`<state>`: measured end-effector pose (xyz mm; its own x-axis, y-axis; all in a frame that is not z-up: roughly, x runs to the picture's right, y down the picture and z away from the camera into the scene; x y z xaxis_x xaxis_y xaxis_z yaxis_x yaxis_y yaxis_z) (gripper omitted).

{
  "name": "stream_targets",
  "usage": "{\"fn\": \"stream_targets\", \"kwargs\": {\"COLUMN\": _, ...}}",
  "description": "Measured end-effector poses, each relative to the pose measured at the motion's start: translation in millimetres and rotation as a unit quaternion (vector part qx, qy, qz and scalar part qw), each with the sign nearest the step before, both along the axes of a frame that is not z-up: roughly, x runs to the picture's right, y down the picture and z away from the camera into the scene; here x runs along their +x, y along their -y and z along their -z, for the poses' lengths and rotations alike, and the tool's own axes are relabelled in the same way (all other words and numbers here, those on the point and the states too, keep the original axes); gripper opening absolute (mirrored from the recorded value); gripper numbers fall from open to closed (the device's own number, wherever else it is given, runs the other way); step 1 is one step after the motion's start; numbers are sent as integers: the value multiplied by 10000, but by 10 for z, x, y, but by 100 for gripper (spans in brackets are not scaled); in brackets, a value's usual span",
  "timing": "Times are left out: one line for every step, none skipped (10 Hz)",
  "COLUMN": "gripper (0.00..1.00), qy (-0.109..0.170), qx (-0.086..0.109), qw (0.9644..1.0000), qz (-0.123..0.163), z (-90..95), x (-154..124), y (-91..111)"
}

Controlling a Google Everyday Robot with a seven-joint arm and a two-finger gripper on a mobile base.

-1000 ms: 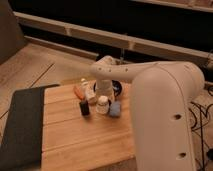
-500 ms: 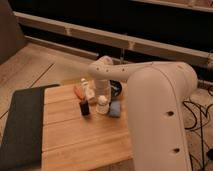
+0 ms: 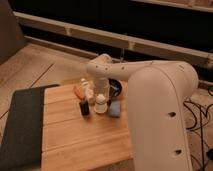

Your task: Place the ceramic cup over the eraser

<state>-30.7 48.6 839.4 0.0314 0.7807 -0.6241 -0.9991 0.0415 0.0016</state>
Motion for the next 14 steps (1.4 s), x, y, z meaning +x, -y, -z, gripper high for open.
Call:
{"fn": "stream_targets", "kwargs": {"gripper": 0, "qy": 23, "qx": 54, "qw": 9998, "qz": 172, "z": 85, "x": -53, "y": 89}}
{"fn": "stream_targets", "kwargs": {"gripper": 0, "qy": 64, "qx": 251, "qw": 9990, "qz": 367, "z": 261, "x": -154, "y": 313}}
{"fn": "stream_targets", "kwargs": {"gripper": 0, "qy": 65, "qx": 403, "qw": 9981, "qz": 459, "z": 360, "x": -194, "y": 456}}
{"fn": "stream_targets", "kwargs": {"gripper": 0, "qy": 63, "qx": 676, "qw": 9961, "qz": 557, "z": 533, "x": -260, "y": 695}}
{"fn": "stream_targets", "kwargs": {"gripper": 0, "qy": 35, "qx": 963, "qw": 9934, "qz": 618, "z": 719, "x": -298, "y": 930}}
{"fn": "stream_targets", "kwargs": {"gripper": 0, "qy": 18, "qx": 1196, "qw": 9907, "qz": 646, "z": 876, "x": -318, "y": 1108}}
{"fn": "stream_targets", "kwargs": {"gripper": 0, "qy": 14, "qx": 1414, "qw": 9878, "qz": 646, "z": 1039, "x": -328, "y": 1269}}
{"fn": "stream_targets", "kwargs": {"gripper": 0, "qy": 75, "qx": 1595, "qw": 9853, "qz": 609, "z": 1192, "x": -377, "y": 1387}}
{"fn": "stream_targets", "kwargs": {"gripper": 0, "qy": 143, "qx": 1672, "qw": 9841, "qz": 582, "z": 1292, "x": -441, "y": 1428}}
{"fn": "stream_targets", "kwargs": {"gripper": 0, "qy": 233, "qx": 1689, "qw": 9837, "qz": 570, "z": 1382, "x": -527, "y": 1422}}
{"fn": "stream_targets", "kwargs": {"gripper": 0, "qy": 387, "qx": 1601, "qw": 9847, "qz": 570, "z": 1481, "x": -670, "y": 1333}}
{"fn": "stream_targets", "kwargs": {"gripper": 0, "qy": 575, "qx": 1435, "qw": 9864, "qz": 559, "z": 1559, "x": -811, "y": 1208}}
{"fn": "stream_targets", "kwargs": {"gripper": 0, "qy": 730, "qx": 1212, "qw": 9884, "qz": 554, "z": 1609, "x": -913, "y": 1068}}
{"fn": "stream_targets", "kwargs": {"gripper": 0, "qy": 828, "qx": 1002, "qw": 9899, "qz": 563, "z": 1639, "x": -974, "y": 945}}
